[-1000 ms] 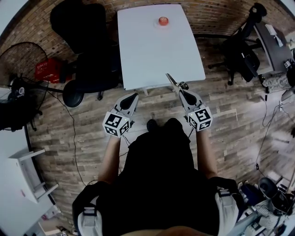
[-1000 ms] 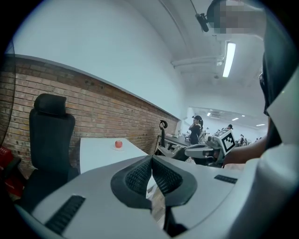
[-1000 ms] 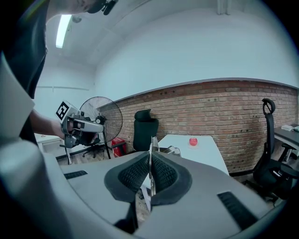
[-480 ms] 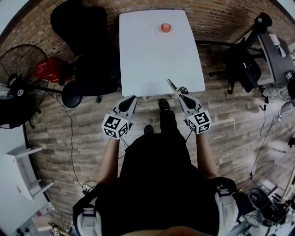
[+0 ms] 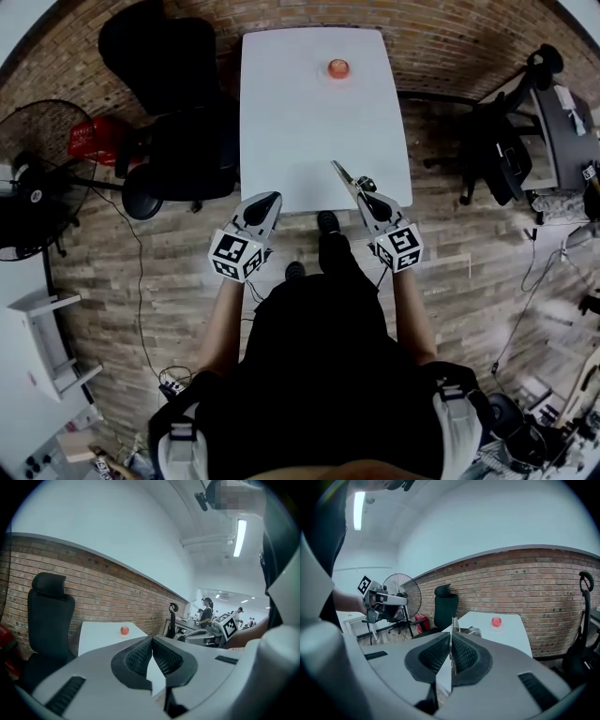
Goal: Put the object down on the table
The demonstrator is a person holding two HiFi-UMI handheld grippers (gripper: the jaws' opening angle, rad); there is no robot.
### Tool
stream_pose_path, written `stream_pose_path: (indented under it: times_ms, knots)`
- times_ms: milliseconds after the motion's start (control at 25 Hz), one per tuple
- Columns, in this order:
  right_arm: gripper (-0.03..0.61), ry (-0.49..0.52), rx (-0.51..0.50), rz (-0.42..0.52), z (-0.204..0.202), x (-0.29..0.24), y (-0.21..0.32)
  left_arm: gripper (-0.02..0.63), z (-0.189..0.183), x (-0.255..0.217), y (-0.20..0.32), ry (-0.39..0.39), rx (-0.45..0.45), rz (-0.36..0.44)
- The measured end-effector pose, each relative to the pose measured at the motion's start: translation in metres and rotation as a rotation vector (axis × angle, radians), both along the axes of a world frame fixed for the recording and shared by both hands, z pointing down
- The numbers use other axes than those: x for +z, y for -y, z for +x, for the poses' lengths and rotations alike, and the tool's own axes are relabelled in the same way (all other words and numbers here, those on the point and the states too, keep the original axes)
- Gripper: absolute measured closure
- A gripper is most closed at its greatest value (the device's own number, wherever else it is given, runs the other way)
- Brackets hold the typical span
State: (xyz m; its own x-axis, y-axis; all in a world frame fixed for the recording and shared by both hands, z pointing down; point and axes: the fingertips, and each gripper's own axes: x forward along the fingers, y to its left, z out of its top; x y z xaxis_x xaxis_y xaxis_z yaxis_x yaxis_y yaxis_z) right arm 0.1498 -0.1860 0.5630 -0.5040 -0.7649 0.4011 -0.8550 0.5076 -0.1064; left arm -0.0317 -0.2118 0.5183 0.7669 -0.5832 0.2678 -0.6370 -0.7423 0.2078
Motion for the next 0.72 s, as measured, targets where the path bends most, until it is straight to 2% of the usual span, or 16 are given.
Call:
stream_pose_path:
  times_ms: [320,720]
  knots:
    - [0.574,0.020,-0.010,-0.054,0.009,0.025,0.025,0.594,0.005,0.015,0.017,0.028,-0.025,-0.042]
    - [0.574,0.006,-0.086,-0.111,0.008,0.058,0.069,0.594,0.005,0.016,0.054,0.041,-0.087,-0.054]
